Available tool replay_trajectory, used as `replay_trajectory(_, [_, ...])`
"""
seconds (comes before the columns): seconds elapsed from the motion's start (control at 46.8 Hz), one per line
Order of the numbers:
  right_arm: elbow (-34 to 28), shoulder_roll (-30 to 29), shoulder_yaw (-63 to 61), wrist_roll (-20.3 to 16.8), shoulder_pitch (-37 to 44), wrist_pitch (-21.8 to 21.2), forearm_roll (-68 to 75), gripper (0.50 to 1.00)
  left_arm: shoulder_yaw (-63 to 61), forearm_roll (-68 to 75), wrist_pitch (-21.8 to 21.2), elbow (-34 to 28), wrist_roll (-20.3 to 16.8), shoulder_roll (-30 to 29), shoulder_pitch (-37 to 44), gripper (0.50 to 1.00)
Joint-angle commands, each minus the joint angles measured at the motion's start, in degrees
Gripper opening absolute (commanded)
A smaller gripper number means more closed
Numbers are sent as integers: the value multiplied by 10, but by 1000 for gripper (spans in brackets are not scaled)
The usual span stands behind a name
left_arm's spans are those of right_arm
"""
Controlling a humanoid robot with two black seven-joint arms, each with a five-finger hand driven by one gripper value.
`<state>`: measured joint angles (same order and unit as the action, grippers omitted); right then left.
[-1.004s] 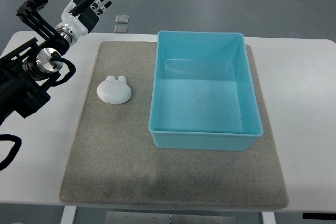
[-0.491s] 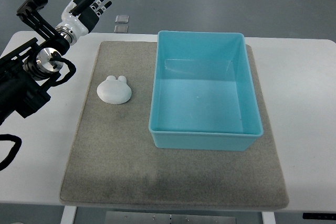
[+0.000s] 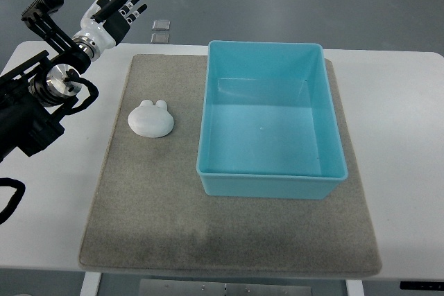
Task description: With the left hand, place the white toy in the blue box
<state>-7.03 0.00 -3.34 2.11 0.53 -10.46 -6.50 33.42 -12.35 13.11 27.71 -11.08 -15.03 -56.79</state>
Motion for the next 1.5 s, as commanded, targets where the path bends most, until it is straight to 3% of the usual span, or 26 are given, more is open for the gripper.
replay_trajectory(0.0, [0,0,0,0,-1,0,0,936,-11,0,3,3,0,-1,1,992])
replay_trajectory(0.406, [0,0,0,0,0,0,0,936,-41,21,2,51,0,-42,-3,992])
replay_trajectory(0.897, [0,0,0,0,0,0,0,936,-151,213,-21,227,2,-141,-8,990])
replay_trajectory(1.111, [0,0,0,0,0,0,0,936,-151,336,-11,298,2,-189,3,992])
replay_trajectory(1.474, [0,0,0,0,0,0,0,936,-171,433,18,350,4,-240,5,992])
